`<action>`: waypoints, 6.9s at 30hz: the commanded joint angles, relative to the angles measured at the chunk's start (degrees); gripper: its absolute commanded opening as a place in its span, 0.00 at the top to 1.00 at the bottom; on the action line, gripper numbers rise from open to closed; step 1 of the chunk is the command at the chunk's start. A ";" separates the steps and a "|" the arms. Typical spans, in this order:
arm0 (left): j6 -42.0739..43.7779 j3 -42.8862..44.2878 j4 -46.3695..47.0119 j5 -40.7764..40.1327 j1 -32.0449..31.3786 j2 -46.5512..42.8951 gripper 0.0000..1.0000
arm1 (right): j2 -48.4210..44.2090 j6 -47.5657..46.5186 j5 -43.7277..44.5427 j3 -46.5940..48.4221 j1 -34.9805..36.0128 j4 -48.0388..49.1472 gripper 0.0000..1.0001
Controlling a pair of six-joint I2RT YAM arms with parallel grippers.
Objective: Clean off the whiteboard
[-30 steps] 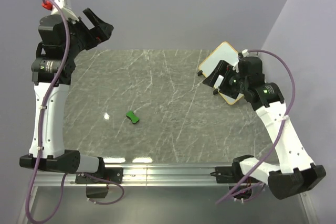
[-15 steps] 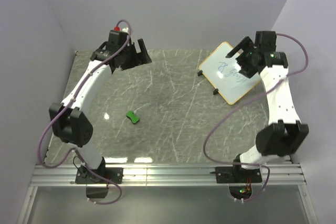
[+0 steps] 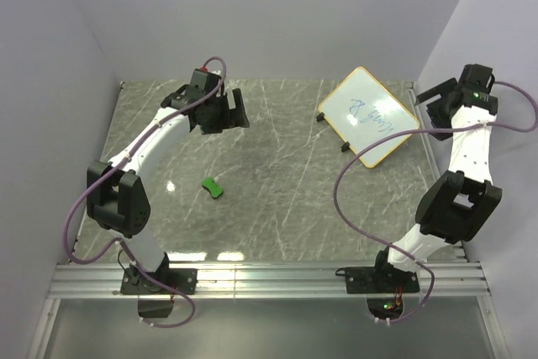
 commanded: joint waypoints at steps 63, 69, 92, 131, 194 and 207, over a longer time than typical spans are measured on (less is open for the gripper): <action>2.00 1.77 3.74 -0.81 -1.13 5.42 0.01 | 6.42 -10.62 -36.88 -15.37 -0.69 36.92 0.48; 2.26 2.12 3.92 0.07 -1.14 5.60 0.01 | 5.19 -13.87 -34.60 -15.90 1.07 32.61 0.83; 0.16 -5.70 8.85 6.84 3.34 0.50 0.01 | 12.74 -18.97 -29.76 -10.91 14.86 26.02 0.80; -0.10 -5.70 2.52 -6.79 3.88 -5.91 0.09 | 15.29 -24.95 -34.78 -5.46 41.50 17.58 1.00; -5.30 -25.57 -0.21 -9.25 0.89 -0.20 1.00 | 7.91 -22.40 -25.71 -3.17 40.46 15.72 0.04; -0.99 -14.50 -0.57 -3.54 0.27 -1.25 1.00 | 13.01 -21.26 -26.42 -5.88 39.04 17.66 0.61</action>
